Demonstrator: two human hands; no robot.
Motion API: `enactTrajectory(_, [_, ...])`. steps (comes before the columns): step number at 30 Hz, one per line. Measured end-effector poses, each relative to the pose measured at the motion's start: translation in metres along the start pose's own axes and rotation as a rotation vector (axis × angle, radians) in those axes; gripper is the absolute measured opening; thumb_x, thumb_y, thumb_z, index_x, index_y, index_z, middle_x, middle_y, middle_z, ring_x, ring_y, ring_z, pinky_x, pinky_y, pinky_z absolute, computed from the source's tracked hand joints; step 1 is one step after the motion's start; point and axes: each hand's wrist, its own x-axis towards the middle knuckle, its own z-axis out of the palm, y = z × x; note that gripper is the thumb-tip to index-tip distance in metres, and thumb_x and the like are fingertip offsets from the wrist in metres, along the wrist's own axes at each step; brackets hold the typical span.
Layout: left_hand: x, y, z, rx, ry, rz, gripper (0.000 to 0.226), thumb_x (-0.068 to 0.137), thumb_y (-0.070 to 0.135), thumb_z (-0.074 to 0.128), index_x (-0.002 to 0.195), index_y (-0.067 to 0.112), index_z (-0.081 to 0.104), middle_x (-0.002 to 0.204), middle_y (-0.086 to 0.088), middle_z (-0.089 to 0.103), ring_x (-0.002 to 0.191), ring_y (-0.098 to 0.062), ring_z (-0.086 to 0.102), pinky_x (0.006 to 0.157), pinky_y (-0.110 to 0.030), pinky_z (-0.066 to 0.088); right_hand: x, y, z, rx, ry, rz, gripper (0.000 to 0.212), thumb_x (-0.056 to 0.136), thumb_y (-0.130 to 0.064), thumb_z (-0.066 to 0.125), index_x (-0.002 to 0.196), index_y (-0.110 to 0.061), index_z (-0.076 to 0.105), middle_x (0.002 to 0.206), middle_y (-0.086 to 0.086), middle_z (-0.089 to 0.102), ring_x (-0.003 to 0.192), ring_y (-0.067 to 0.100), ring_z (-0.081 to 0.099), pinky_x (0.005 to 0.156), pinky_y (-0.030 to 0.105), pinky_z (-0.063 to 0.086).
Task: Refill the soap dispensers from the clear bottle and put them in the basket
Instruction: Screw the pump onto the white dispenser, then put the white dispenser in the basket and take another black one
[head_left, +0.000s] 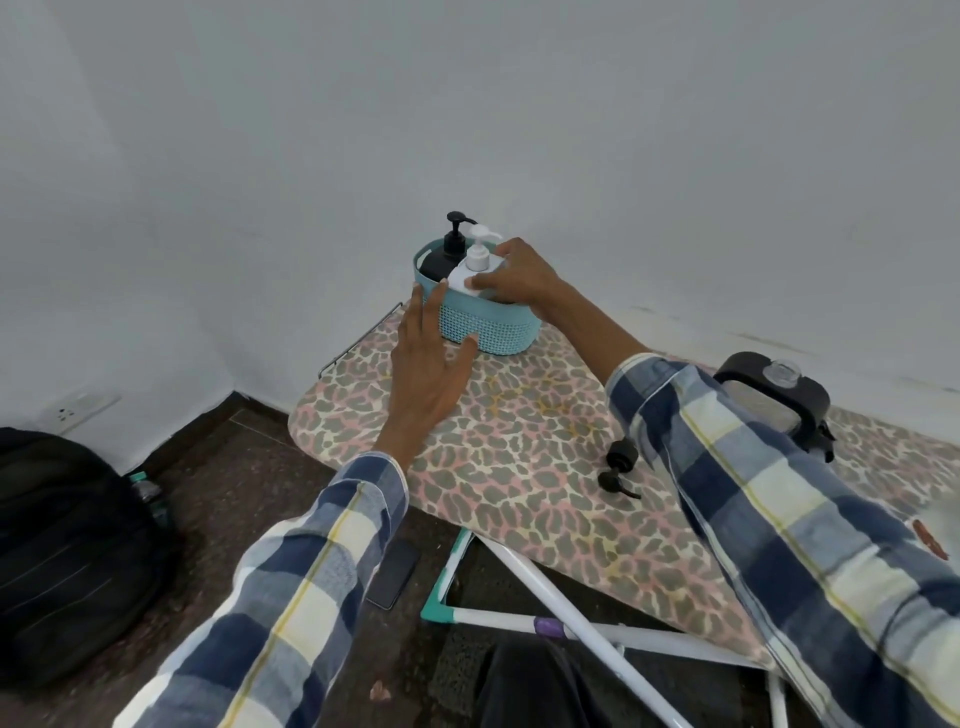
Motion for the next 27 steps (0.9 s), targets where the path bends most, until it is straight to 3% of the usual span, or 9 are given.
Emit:
enactTrajectory(3, [-0.001,0.001,0.000,0.009,-0.002,0.005,0.081,0.097,0.050,0.055,0.169,0.038,0.019,0.179,-0.006,0.017,0.161,-0.032,0.025,0.123,-0.059,0.033,0.002,-0.005,-0.001,0.062,-0.079,0.081,0.050,0.083,-0.023,0.080,0.121,-0.009,0.051,0.111,0.011,0.061,0.099,0.021,0.062,0.086,0.035,0.057])
enactTrajectory(7, [0.000,-0.001,0.001,0.039,-0.001,0.015,0.088,0.092,0.057,0.055,0.170,0.036,0.020,0.179,-0.005,0.017,0.159,-0.034,0.028,0.120,-0.062,0.036,0.012,-0.002,-0.002,0.088,-0.146,0.130,0.027,0.090,-0.015,0.062,0.086,-0.022,0.036,0.086,0.002,0.043,0.077,0.016,0.047,0.062,0.027,0.050])
enactTrajectory(10, [-0.001,0.000,0.001,0.053,-0.003,0.020,0.090,0.092,0.054,0.062,0.169,0.038,0.019,0.179,-0.004,0.017,0.158,-0.035,0.030,0.117,-0.065,0.038,0.000,-0.008,0.001,0.043,-0.104,0.122,0.019,0.099,-0.017,0.055,0.110,-0.019,0.040,0.089,0.001,0.046,0.078,0.013,0.047,0.058,0.025,0.046])
enactTrajectory(12, [-0.001,0.000,0.001,0.063,-0.002,0.020,0.091,0.093,0.051,0.066,0.169,0.038,0.019,0.179,-0.005,0.017,0.158,-0.035,0.030,0.117,-0.066,0.039,-0.009,-0.012,0.002,-0.029,-0.085,0.065,0.030,0.104,-0.021,0.050,0.131,-0.012,0.040,0.093,0.002,0.052,0.082,0.015,0.052,0.063,0.027,0.043])
enactTrajectory(16, [-0.001,0.003,0.000,0.082,-0.005,0.024,0.092,0.095,0.045,0.070,0.170,0.036,0.018,0.177,-0.008,0.020,0.157,-0.036,0.030,0.116,-0.065,0.041,-0.033,-0.018,0.002,-0.241,-0.018,-0.051,0.033,0.105,-0.010,0.049,0.132,0.009,0.052,0.115,0.022,0.062,0.098,0.031,0.055,0.070,0.039,0.040])
enactTrajectory(20, [-0.003,0.007,-0.002,0.087,-0.013,0.036,0.092,0.092,0.051,0.063,0.170,0.034,0.017,0.173,-0.012,0.024,0.157,-0.036,0.032,0.115,-0.065,0.044,-0.063,0.000,-0.002,-0.264,0.145,-0.152,0.033,0.103,-0.013,0.048,0.131,0.003,0.054,0.129,0.019,0.063,0.110,0.030,0.059,0.080,0.032,0.039])
enactTrajectory(22, [-0.005,0.010,-0.003,0.108,-0.024,0.030,0.093,0.091,0.055,0.059,0.170,0.033,0.014,0.172,-0.015,0.025,0.156,-0.037,0.032,0.115,-0.066,0.043,-0.086,0.012,-0.010,-0.280,0.189,-0.241,0.044,0.103,-0.016,0.046,0.143,-0.001,0.052,0.140,0.018,0.061,0.126,0.034,0.058,0.094,0.039,0.047])
enactTrajectory(24, [-0.007,0.014,-0.004,0.143,-0.033,0.025,0.093,0.092,0.056,0.057,0.170,0.031,0.013,0.171,-0.016,0.025,0.154,-0.039,0.033,0.115,-0.066,0.042,-0.109,0.024,-0.020,-0.309,0.182,-0.289,0.053,0.106,-0.013,0.048,0.157,-0.002,0.042,0.157,0.018,0.051,0.141,0.035,0.049,0.114,0.044,0.041])
enactTrajectory(27, [-0.011,0.023,-0.004,0.251,-0.040,0.025,0.090,0.095,0.056,0.056,0.169,0.024,0.015,0.169,-0.020,0.026,0.151,-0.043,0.035,0.113,-0.066,0.042,-0.140,0.038,-0.034,-0.344,0.175,-0.314,0.057,0.106,-0.009,0.050,0.162,-0.003,0.036,0.161,0.017,0.046,0.147,0.032,0.045,0.121,0.042,0.034])
